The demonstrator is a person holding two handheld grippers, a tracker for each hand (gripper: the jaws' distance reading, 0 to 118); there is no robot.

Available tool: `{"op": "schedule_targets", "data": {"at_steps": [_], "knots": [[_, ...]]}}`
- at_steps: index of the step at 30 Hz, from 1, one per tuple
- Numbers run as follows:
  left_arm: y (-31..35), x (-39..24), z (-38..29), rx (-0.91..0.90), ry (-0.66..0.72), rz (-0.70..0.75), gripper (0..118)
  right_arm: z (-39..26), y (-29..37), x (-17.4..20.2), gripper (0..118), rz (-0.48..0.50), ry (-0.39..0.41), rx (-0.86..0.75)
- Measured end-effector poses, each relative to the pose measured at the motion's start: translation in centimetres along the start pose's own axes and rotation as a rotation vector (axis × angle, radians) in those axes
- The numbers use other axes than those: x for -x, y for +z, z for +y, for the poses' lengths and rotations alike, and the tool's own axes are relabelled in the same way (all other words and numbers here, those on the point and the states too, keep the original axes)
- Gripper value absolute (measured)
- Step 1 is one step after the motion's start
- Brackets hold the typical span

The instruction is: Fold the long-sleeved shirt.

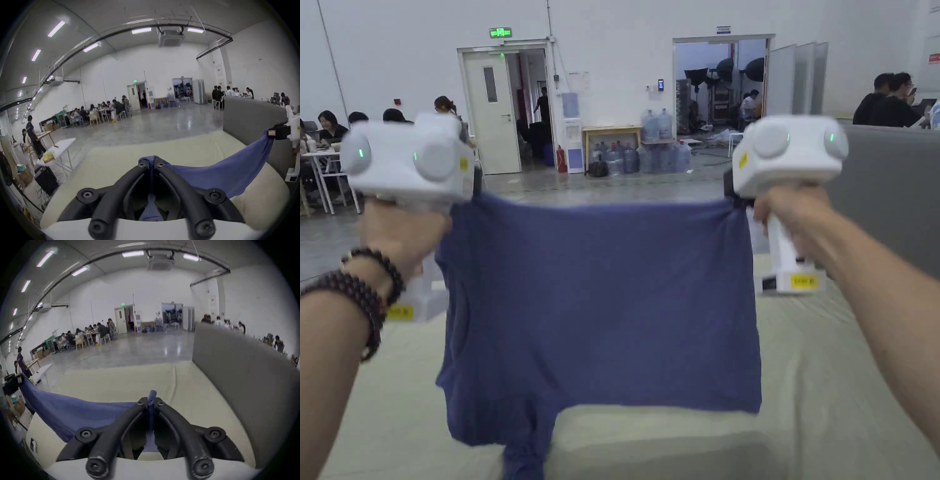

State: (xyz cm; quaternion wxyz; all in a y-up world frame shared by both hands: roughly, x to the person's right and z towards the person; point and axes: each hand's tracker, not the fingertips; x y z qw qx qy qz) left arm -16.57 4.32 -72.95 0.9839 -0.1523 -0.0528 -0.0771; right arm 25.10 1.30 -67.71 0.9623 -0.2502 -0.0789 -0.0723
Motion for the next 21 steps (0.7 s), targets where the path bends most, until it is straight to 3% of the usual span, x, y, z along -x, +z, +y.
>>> {"op": "schedule_targets", "data": {"at_steps": [3,7,11,14,21], "knots": [[-1.8,-0.6,-4.4,0.043,-0.022,0.011,0,-3.9,-2.8,-0.4,2,0.009,0.047,0.04],[-0.1,-0.1,-6.9,0.063,-0.015,-0.011,0,-5.6,-1.7,-1.1,2,0.033,0.047,0.05],[5.9,0.6,-8.6,0.024,-0.015,-0.056,0,-7.5,2.9,-1.9,2,0.062,0.077,0.018],[11.8,0.5,-11.3,0.025,-0.099,-0.072,0,-11.1,7.2,-2.7,2,0.092,0.164,-0.007],[23.9,0.1,-23.6,0.26,-0.046,-0.213,0,-24.7,15.1,-4.9,2,0.116,0.275,0.143]]}}
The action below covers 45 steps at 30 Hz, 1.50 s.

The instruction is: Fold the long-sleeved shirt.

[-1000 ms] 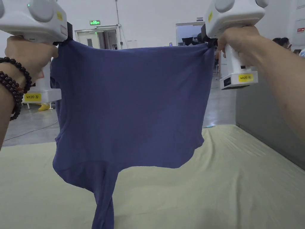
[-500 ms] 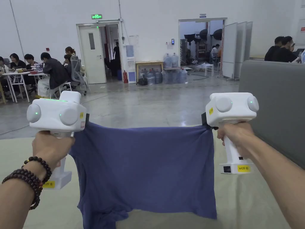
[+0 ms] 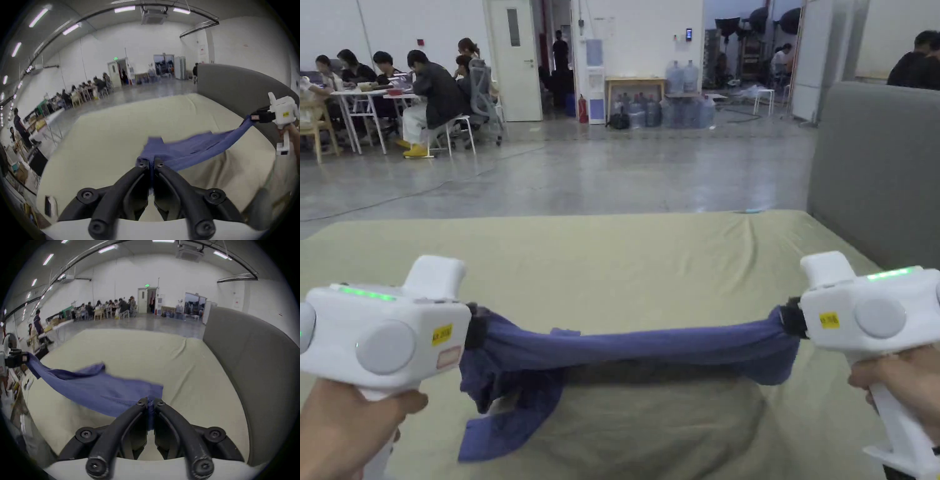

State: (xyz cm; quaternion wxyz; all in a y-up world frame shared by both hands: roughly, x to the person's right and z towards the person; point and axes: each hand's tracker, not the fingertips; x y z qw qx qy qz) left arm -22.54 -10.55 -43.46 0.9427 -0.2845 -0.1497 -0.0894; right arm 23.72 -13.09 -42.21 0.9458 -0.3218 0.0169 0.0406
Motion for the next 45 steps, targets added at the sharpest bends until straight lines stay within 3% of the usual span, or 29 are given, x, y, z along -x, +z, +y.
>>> {"op": "schedule_targets", "data": {"at_steps": [6,10,13,21,23,24,25,26,27,28,35,36,37,38,39,40,45], "knots": [[0.6,-3.2,-14.7,0.302,-0.073,-0.051,0,-13.6,1.1,2.5,2,0.085,0.108,0.268],[-0.9,-4.7,-20.6,0.515,-0.073,-0.122,0,-19.0,-0.2,3.8,2,0.104,0.17,0.45],[-0.8,-5.2,-22.0,0.524,-0.083,-0.114,0,-20.4,-1.0,4.4,2,0.082,0.209,0.509],[-0.2,-5.0,-21.6,0.547,-0.045,-0.13,0,-21.2,-0.5,4.9,2,0.095,0.219,0.572],[-0.1,-5.1,-21.6,0.544,-0.047,-0.129,0,-21.2,-0.5,4.9,11,0.095,0.218,0.575],[0.0,-4.8,-21.3,0.527,-0.026,-0.138,14,-21.0,-0.4,4.8,37,0.082,0.207,0.563],[0.3,-4.4,-21.0,0.505,0.004,-0.157,50,-20.8,-0.1,4.5,66,0.077,0.175,0.547],[0.6,-4.0,-20.7,0.509,0.013,-0.158,93,-20.6,0.4,4.1,84,0.078,0.149,0.537],[1.1,-3.9,-20.3,0.506,0.029,-0.169,116,-20.2,0.9,3.7,85,0.078,0.13,0.523],[1.6,-3.6,-19.8,0.482,0.044,-0.177,116,-19.6,1.7,3.3,86,0.083,0.107,0.484],[4.1,-1.1,-13.6,0.286,0.094,-0.137,110,-13.8,5.0,0.6,85,0.064,-0.069,0.287],[4.2,-0.7,-12.8,0.253,0.096,-0.124,93,-13.2,5.3,0.4,81,0.07,-0.085,0.258],[4.1,-0.5,-12.2,0.241,0.094,-0.11,66,-12.7,5.5,0.4,71,0.075,-0.092,0.239],[3.8,-0.3,-11.7,0.229,0.094,-0.091,36,-12.3,5.4,0.4,51,0.076,-0.092,0.23],[3.2,-0.1,-11.3,0.215,0.093,-0.075,5,-12.2,5.1,0.5,16,0.073,-0.097,0.226],[2.6,0.0,-11.2,0.204,0.099,-0.061,0,-12.1,4.8,0.6,2,0.066,-0.099,0.224],[-0.5,0.2,-11.8,0.207,0.139,-0.072,0,-13.7,2.4,1.3,0,0.069,-0.106,0.25]]}}
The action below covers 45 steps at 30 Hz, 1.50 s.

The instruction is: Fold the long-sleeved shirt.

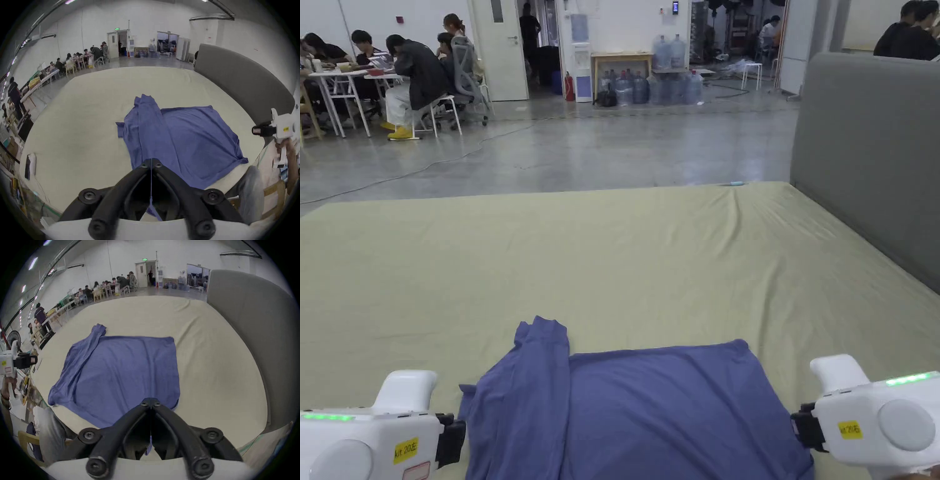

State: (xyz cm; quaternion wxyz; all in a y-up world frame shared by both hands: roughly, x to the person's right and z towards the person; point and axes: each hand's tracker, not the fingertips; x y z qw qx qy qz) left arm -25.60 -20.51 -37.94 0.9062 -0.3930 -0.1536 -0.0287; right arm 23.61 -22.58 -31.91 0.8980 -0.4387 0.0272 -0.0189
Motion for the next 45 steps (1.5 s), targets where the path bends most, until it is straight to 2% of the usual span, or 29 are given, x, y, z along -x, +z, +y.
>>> {"op": "schedule_targets", "data": {"at_steps": [6,11,12,15,17,21,25,28,30,31,32,33,34,35,37,40,41,42,43,44,45], "knots": [[-3.5,-0.4,-0.2,0.05,0.004,-0.042,0,1.9,-4.9,-1.0,0,-0.019,0.009,0.076],[-6.3,-0.3,0.7,0.076,0.001,-0.047,0,9.3,-10.6,-2.0,0,-0.061,0.027,0.068],[-6.8,-0.2,0.8,0.081,0.005,-0.048,0,11.1,-12.3,-2.4,5,-0.067,0.024,0.072],[-8.0,0.2,1.4,0.088,0.018,-0.05,0,16.2,-17.3,-3.5,72,-0.079,-0.009,0.073],[-8.4,0.3,1.6,0.092,0.026,-0.05,0,18.9,-20.5,-4.3,71,-0.08,-0.021,0.08],[-8.6,0.5,1.7,0.101,0.031,-0.039,0,22.2,-25.8,-5.2,71,-0.179,-0.043,0.176],[-8.8,0.8,1.6,0.115,0.033,-0.031,0,22.3,-28.4,-5.5,71,-0.143,-0.088,0.237],[-9.1,1.3,1.7,0.124,0.036,-0.019,0,21.4,-30.0,-5.4,71,-0.135,-0.059,0.355],[-9.1,1.7,1.8,0.124,0.037,-0.004,0,21.0,-29.6,-5.2,68,-0.146,-0.065,0.297],[-9.1,1.9,1.8,0.121,0.042,0.004,0,21.1,-29.5,-5.1,62,-0.153,-0.079,0.309],[-9.0,2.1,1.9,0.121,0.046,0.007,0,21.1,-28.9,-4.6,46,-0.15,-0.074,0.308],[-8.9,2.2,1.9,0.117,0.055,0.014,0,21.1,-28.5,-4.0,7,-0.168,-0.035,0.305],[-9.0,3.0,2.1,0.113,0.062,0.016,0,20.9,-28.3,-3.4,0,-0.205,0.023,0.304],[-9.0,3.3,2.4,0.11,0.072,0.012,0,20.7,-28.1,-3.0,0,-0.245,0.078,0.298],[-9.0,3.5,3.3,0.094,0.091,0.005,0,20.1,-28.3,-2.3,0,-0.249,0.127,0.299],[-9.9,4.0,5.9,0.067,0.101,0.011,1,19.9,-28.6,-2.6,0,-0.247,0.097,0.292],[-10.8,4.3,7.0,0.074,0.105,0.009,20,19.9,-28.6,-2.5,0,-0.244,0.081,0.293],[-11.9,4.9,8.1,0.081,0.11,0.009,60,20.0,-28.7,-2.7,0,-0.241,0.069,0.294],[-13.4,5.4,9.4,0.093,0.114,0.007,83,20.0,-28.7,-2.8,0,-0.236,0.058,0.294],[-15.0,5.9,10.7,0.108,0.115,0.015,90,20.0,-28.7,-3.0,0,-0.231,0.051,0.294],[-16.8,6.6,12.0,0.12,0.112,0.03,90,19.9,-29.1,-3.3,0,-0.227,0.05,0.292]]}}
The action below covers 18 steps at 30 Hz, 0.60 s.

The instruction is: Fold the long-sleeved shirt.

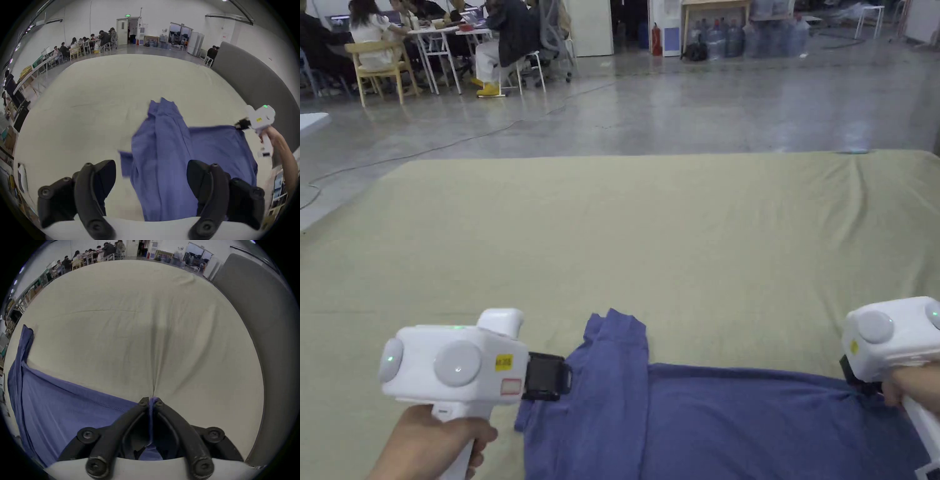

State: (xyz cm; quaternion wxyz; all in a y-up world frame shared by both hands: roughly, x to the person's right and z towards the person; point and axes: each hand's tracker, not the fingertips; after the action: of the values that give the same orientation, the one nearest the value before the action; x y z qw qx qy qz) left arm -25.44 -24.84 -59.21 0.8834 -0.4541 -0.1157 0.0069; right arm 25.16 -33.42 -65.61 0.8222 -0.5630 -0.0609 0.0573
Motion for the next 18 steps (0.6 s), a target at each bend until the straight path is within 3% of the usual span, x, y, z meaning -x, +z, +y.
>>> {"op": "schedule_targets", "data": {"at_steps": [5,9,11,14,15,16,17,18], "knots": [[-8.4,2.9,5.3,0.099,0.128,0.088,90,-0.4,0.3,-0.2,0,0.026,-0.007,-0.006],[-13.4,4.1,5.3,0.235,0.22,0.061,89,-0.5,-0.2,-0.5,0,0.023,0.004,-0.015],[-15.1,3.7,4.6,0.313,0.189,0.1,87,-0.4,-0.2,-0.2,0,0.012,0.025,-0.015],[-14.7,2.1,3.8,0.252,0.096,0.165,81,-0.3,0.0,0.3,0,-0.001,0.042,-0.011],[-14.5,1.9,4.0,0.26,0.111,0.167,67,-0.2,0.0,0.4,0,-0.004,0.048,-0.008],[-14.0,1.6,4.2,0.254,0.108,0.162,39,-0.2,0.0,0.4,0,-0.007,0.05,-0.006],[-13.2,1.2,4.2,0.237,0.078,0.186,0,-0.1,0.1,0.5,0,-0.01,0.05,-0.005],[-12.7,0.9,4.4,0.237,0.05,0.168,0,-0.1,0.3,0.5,0,-0.014,0.045,-0.006]]}}
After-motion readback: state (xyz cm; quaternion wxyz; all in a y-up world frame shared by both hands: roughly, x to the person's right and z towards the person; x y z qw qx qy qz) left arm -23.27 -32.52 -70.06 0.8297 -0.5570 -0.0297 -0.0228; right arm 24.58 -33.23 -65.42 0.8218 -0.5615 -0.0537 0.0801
